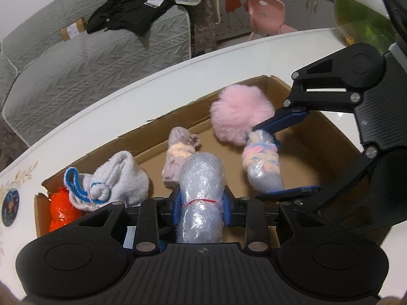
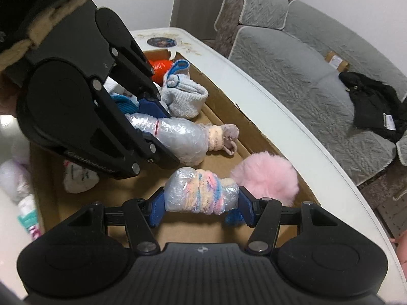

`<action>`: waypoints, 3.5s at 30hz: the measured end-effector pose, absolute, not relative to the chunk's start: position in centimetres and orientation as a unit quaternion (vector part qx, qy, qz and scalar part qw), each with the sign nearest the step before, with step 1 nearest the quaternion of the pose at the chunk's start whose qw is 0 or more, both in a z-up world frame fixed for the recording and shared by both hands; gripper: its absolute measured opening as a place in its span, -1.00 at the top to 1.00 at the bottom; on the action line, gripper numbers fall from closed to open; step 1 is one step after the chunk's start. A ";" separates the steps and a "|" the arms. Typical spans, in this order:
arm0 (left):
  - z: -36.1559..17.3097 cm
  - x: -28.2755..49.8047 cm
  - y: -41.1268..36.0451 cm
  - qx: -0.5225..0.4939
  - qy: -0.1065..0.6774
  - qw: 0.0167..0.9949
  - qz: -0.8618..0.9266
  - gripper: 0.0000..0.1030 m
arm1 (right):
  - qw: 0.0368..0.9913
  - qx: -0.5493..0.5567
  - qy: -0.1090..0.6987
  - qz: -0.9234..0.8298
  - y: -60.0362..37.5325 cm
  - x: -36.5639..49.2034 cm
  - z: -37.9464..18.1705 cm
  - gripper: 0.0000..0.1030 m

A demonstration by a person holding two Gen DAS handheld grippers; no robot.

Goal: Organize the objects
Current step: 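Lower both plastic-wrapped rolls into the box and open both tools, then move both tools back toward the remaining bundles beside the box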

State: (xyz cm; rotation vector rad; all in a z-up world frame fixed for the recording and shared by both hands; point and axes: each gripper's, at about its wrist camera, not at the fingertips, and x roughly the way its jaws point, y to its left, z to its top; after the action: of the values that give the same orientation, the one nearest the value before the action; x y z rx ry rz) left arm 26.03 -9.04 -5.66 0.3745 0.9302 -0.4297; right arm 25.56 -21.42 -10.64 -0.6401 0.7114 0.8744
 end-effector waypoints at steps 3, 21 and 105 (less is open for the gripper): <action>-5.8 26.7 -8.9 0.171 0.442 0.858 -0.197 0.28 | 0.796 -0.298 0.338 0.404 -21.0 26.6 -10.9 -0.06; -6.5 29.2 -9.2 0.161 0.464 0.852 -0.178 0.20 | 0.771 -0.318 0.372 0.407 -20.1 29.4 -10.8 -0.07; -6.5 -5.9 -3.1 0.068 0.350 0.916 -0.186 -0.84 | 0.855 -0.129 0.313 0.393 -26.0 0.5 -10.4 -0.81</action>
State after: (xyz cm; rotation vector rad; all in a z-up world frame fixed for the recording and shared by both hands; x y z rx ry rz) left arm -5.93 -3.12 -6.52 0.1390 0.7195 -0.3833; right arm 0.46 -25.98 -10.44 -0.2715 0.6579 0.8269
